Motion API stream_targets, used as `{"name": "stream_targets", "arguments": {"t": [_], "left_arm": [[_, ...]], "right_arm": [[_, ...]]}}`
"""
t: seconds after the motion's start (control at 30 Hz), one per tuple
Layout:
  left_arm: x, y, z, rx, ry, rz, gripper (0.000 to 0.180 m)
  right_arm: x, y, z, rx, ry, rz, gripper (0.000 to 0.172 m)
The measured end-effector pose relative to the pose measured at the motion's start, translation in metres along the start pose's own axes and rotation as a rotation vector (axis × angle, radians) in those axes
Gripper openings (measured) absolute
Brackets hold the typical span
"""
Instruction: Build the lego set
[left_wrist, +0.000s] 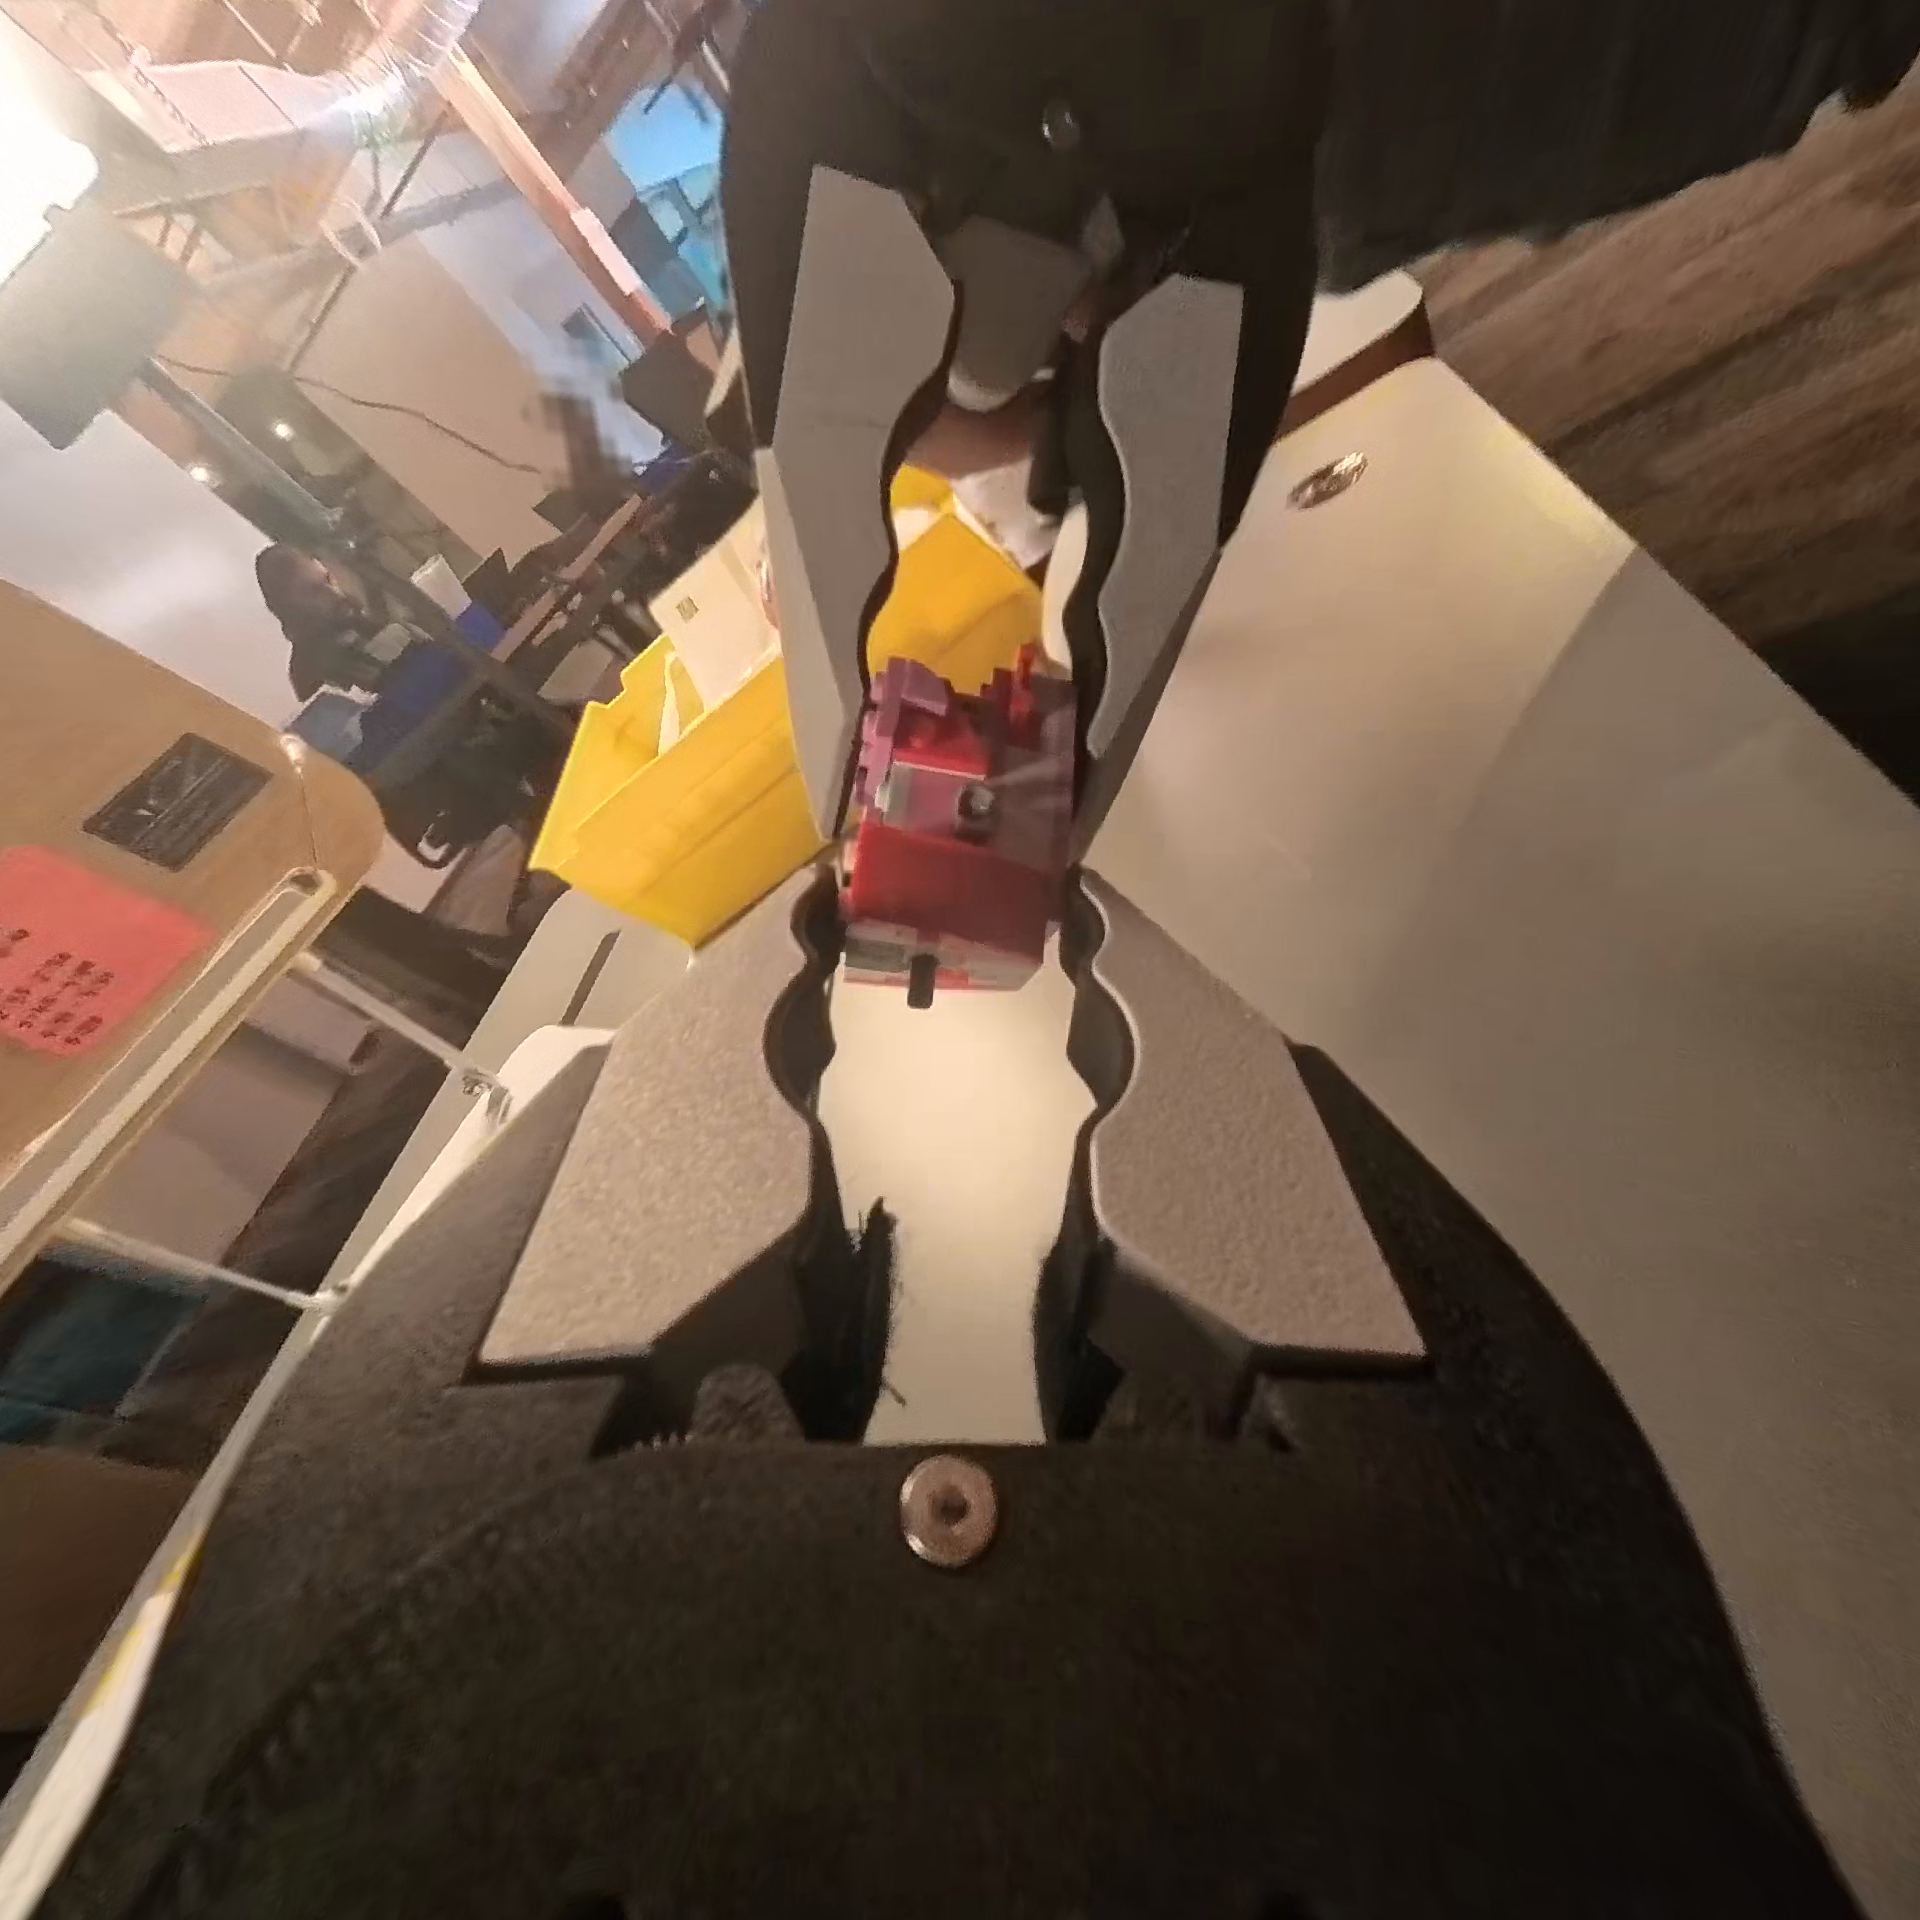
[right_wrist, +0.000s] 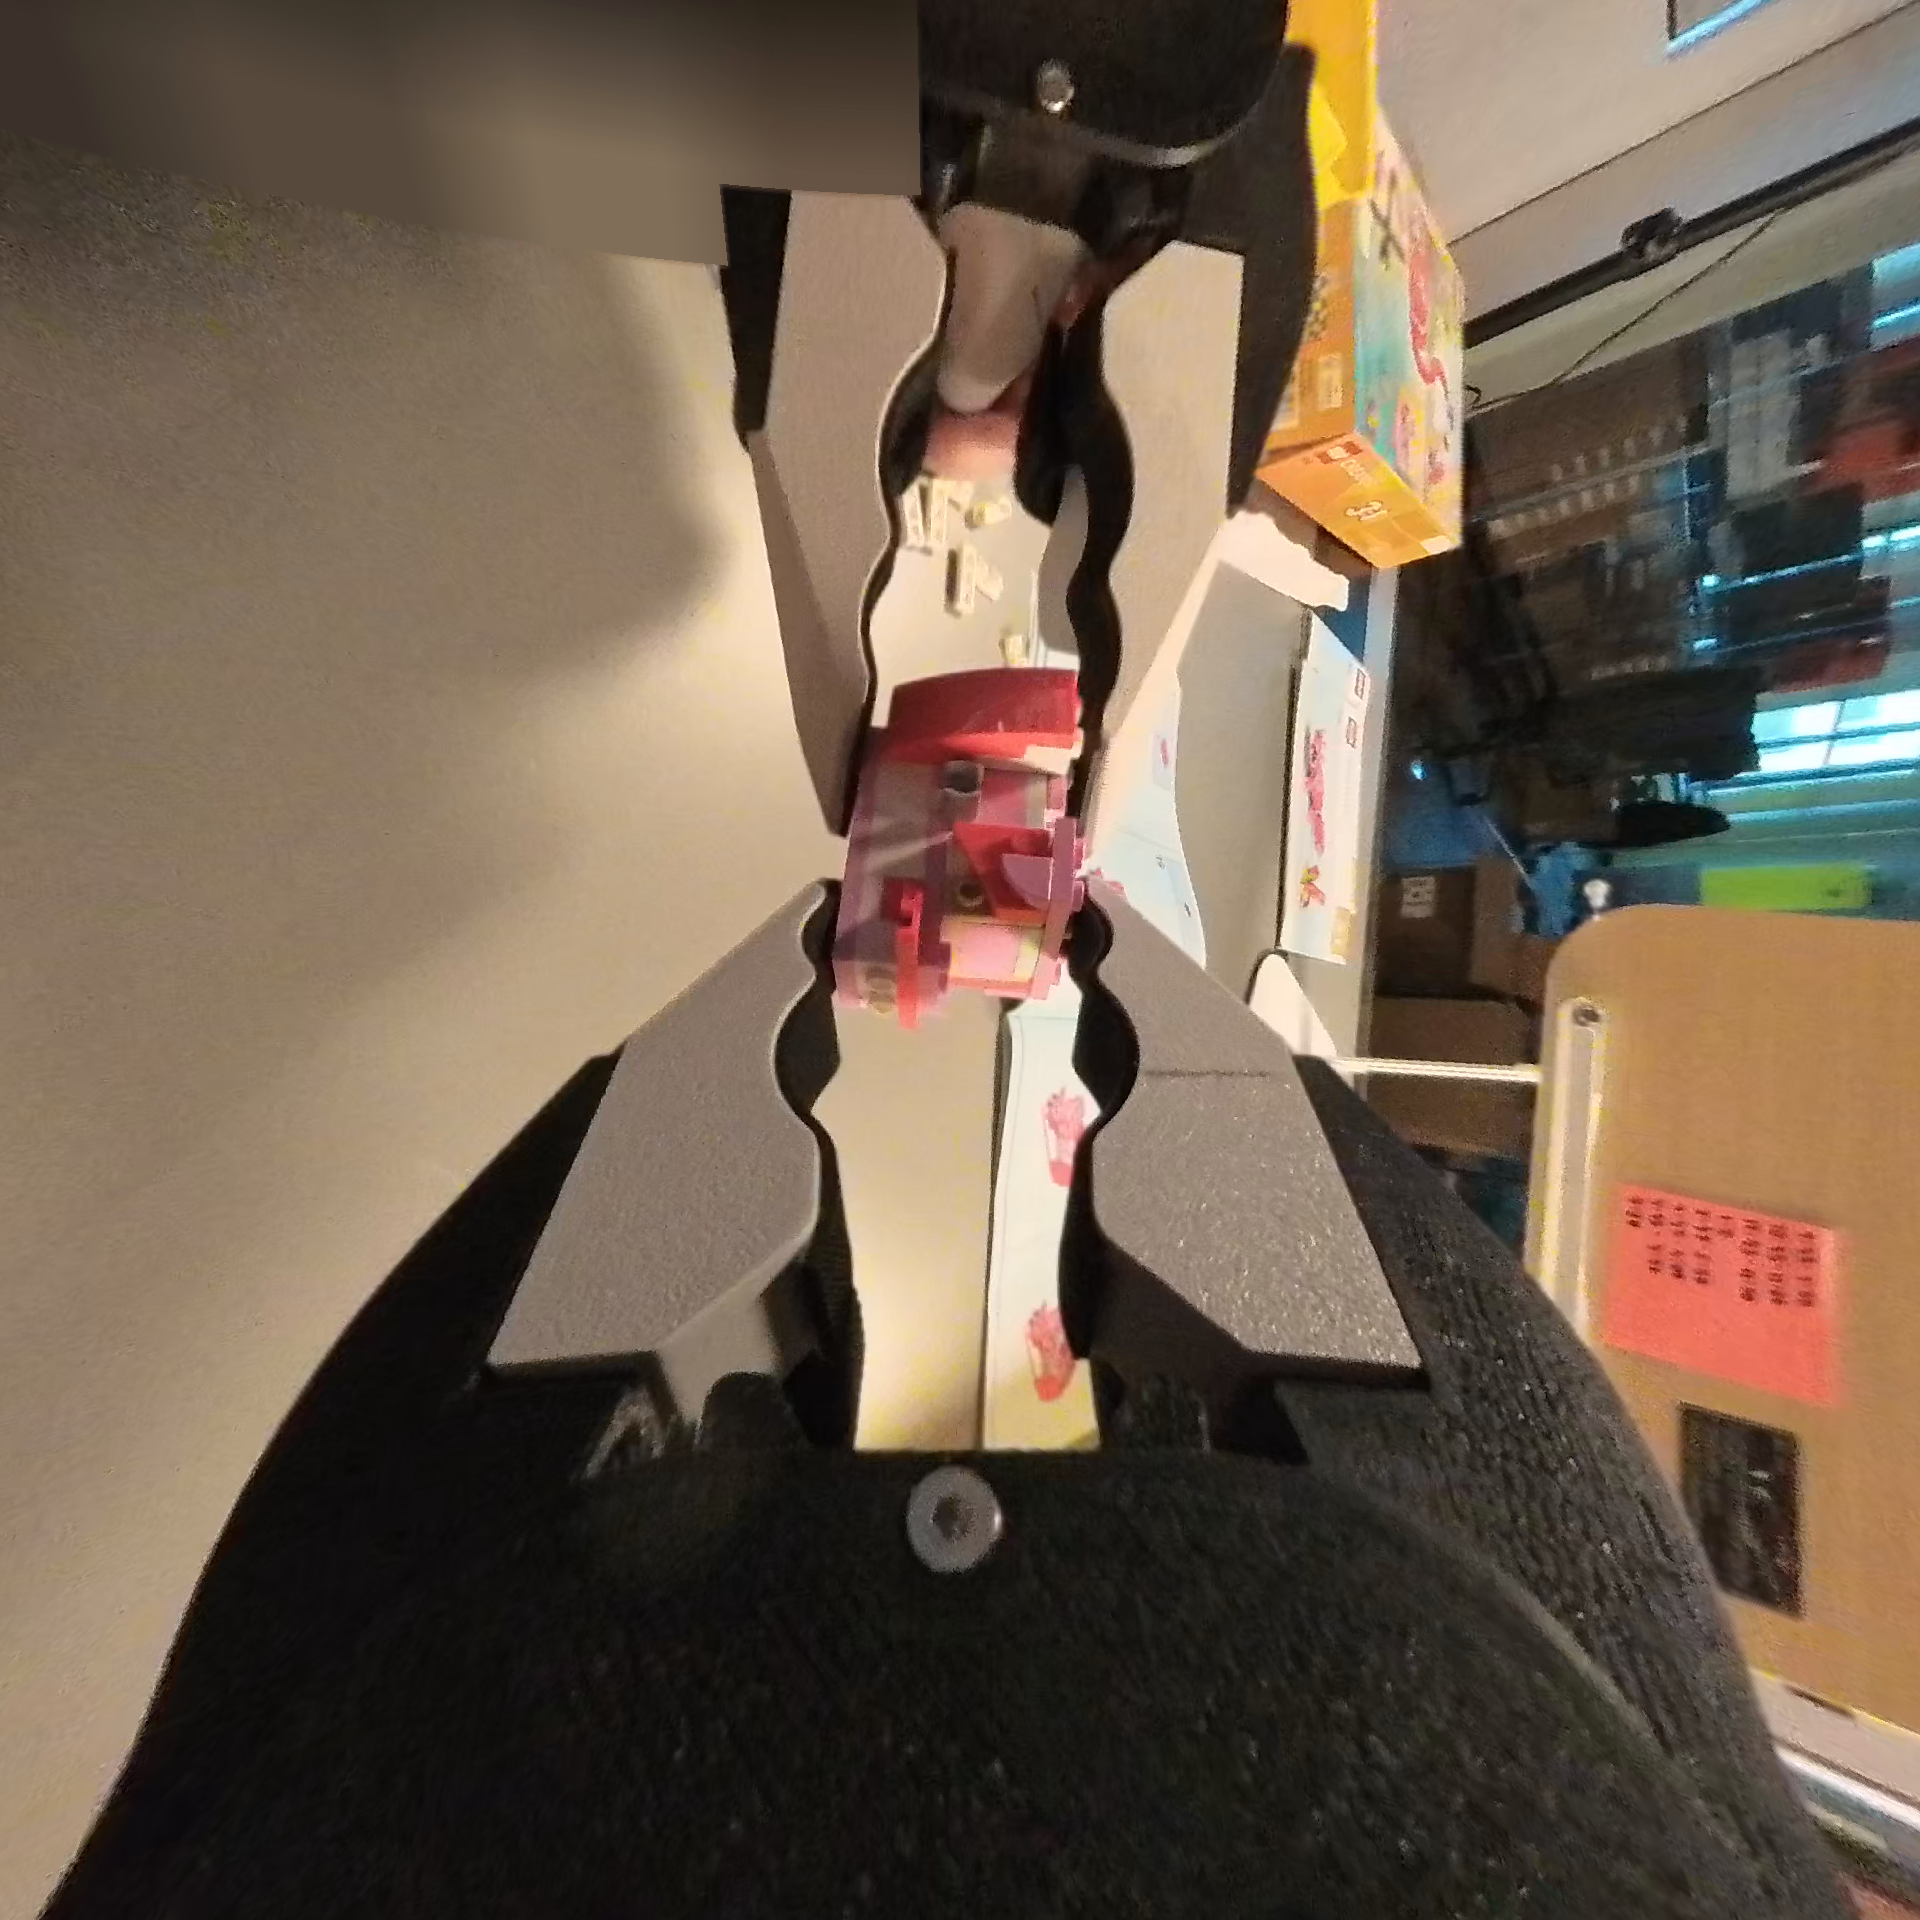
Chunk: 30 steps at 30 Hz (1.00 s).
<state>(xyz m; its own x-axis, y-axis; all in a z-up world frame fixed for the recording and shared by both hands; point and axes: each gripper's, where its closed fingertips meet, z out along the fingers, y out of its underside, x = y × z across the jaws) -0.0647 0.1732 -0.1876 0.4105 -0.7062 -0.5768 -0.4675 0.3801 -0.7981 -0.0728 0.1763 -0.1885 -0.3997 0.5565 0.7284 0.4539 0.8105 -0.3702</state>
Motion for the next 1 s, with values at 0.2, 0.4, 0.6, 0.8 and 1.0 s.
{"name": "stream_targets", "arguments": {"t": [0.2,0.4,0.6,0.8,1.0], "left_arm": [[-0.001,-0.009,-0.008,0.111,0.009,-0.040,0.042],[-0.005,-0.016,-0.012,0.155,-0.003,-0.047,0.042],[-0.004,-0.019,-0.013,0.172,-0.002,-0.042,0.041],[-0.002,-0.019,-0.011,0.169,0.006,-0.043,0.041],[-0.002,-0.016,-0.013,0.173,0.029,-0.088,0.042]], "right_arm": [[0.003,-0.013,-0.003,0.097,-0.046,0.106,0.042],[0.008,-0.015,-0.008,0.122,-0.031,0.118,0.042],[0.008,-0.013,-0.011,0.117,-0.004,0.040,0.040],[0.006,-0.012,-0.011,0.115,-0.017,0.060,0.041],[0.006,-0.021,-0.013,0.166,-0.036,0.095,0.059]]}}
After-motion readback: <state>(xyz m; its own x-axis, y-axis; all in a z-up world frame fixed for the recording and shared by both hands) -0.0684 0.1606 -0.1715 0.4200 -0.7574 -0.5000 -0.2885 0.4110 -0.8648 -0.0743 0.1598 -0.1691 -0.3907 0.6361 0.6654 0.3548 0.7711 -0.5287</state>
